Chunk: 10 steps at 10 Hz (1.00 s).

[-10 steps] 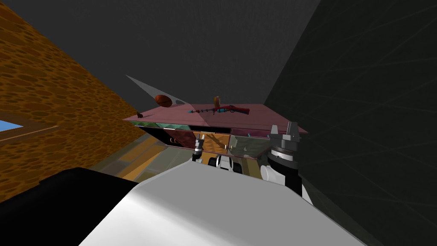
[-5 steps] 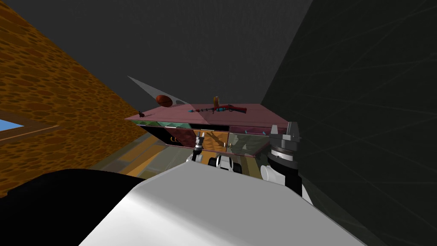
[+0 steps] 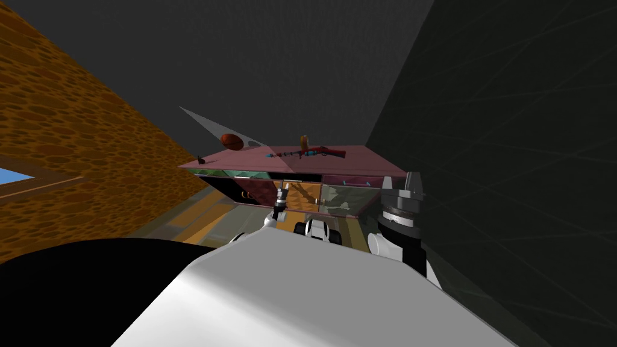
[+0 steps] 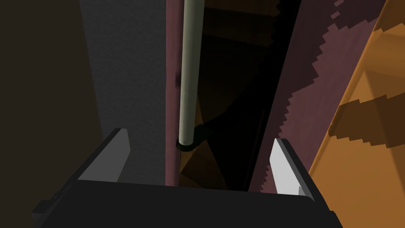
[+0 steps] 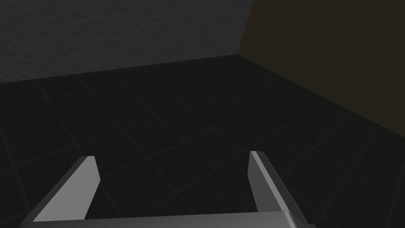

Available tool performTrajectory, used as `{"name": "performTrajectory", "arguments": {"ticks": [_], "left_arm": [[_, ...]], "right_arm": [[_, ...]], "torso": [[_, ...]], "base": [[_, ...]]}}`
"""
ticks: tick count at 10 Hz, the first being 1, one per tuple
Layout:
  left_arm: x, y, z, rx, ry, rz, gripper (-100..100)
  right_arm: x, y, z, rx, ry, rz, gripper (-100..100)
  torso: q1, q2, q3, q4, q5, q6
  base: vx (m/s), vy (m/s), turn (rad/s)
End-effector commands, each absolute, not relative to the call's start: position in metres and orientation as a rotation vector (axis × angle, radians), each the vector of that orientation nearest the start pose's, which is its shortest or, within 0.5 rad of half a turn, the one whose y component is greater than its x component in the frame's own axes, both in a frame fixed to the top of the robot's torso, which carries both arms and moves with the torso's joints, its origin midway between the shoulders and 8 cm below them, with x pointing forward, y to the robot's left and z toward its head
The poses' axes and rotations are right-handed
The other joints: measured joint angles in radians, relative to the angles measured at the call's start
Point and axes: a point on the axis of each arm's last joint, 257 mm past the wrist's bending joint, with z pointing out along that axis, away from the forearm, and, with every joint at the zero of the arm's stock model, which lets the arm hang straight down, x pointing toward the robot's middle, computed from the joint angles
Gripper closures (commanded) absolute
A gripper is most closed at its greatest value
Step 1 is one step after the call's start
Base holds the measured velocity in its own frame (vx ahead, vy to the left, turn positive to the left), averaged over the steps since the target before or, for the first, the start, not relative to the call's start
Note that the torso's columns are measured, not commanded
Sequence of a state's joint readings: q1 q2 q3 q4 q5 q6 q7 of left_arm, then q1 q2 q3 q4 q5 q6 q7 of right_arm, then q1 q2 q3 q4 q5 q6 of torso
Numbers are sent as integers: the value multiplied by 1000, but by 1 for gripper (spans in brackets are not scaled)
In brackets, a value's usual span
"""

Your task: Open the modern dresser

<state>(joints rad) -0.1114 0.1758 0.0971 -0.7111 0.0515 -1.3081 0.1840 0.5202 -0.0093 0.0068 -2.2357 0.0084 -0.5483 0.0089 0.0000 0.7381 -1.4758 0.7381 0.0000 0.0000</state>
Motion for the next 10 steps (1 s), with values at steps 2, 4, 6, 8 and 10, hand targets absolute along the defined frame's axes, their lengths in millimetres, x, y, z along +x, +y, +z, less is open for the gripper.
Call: {"name": "performTrajectory", "arguments": {"ticks": [2, 4, 6, 8, 10], "left_arm": [[461, 330, -236, -808, 752, -1422, -100], [475, 337, -229, -808, 743, -1418, -100], [487, 343, -216, -791, 721, -1420, -100], [487, 344, -228, -824, 744, -1407, -100], [500, 351, -221, -828, 733, -1402, -100]], "right_arm": [[343, -278, 7, 655, 636, 1286, 0], [343, -278, 7, 655, 636, 1286, 0], [343, -278, 7, 654, 636, 1286, 0], [343, -278, 7, 655, 636, 1286, 0], [343, -278, 7, 655, 636, 1286, 0]], "torso": [[0, -1, -1, 0, 0, 0], [0, 1, 0, 0, 0, 0], [0, 1, 0, 0, 0, 0], [-1, -1, -1, 2, -2, 1], [-1, 0, 0, 1, -1, 0]], "base": [[-46, -18, -19], [-60, -27, -20], [-68, -24, -21], [-14, -4, 4], [-42, -18, -19]]}}
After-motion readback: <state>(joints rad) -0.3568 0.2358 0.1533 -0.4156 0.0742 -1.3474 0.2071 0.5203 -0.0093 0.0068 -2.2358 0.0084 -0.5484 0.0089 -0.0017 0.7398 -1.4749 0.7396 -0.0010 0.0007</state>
